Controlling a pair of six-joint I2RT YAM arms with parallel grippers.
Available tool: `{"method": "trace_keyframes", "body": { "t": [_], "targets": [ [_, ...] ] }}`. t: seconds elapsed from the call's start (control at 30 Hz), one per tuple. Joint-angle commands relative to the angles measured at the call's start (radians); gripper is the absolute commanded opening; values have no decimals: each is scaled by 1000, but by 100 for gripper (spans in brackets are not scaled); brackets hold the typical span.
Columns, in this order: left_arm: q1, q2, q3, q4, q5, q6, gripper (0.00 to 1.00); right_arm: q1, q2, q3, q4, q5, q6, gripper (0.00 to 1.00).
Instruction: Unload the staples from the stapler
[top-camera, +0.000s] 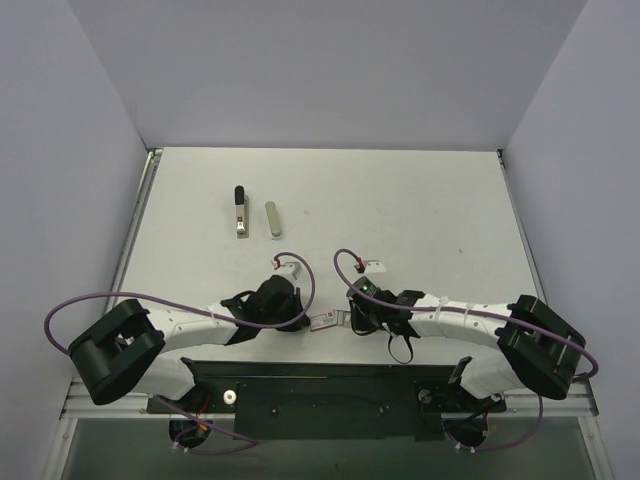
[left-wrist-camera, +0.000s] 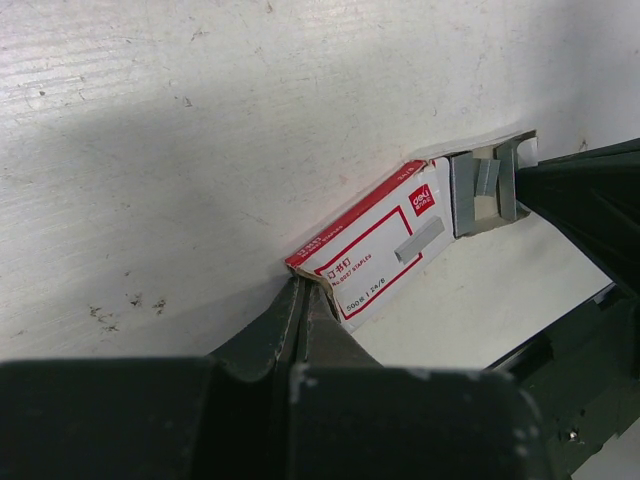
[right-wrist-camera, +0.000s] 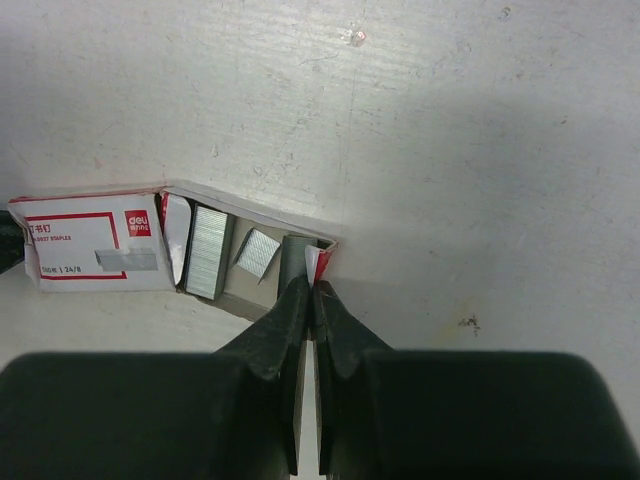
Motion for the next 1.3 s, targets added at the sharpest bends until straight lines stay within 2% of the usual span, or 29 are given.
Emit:
{"method": "trace_keyframes", "body": {
  "t": [0.0,0.5,1.27],
  "targets": [
    [-11,28,9,-57,-13,-1,0,26,-12,-9,-15,31,14,0],
    [-13,22,11,-69,-21,3,0,61,-87,-52,-59,80,37,0],
    [-27,5,17,-95,-24,3,0,122,-18,-15,-84,160,132,0]
  ]
}}
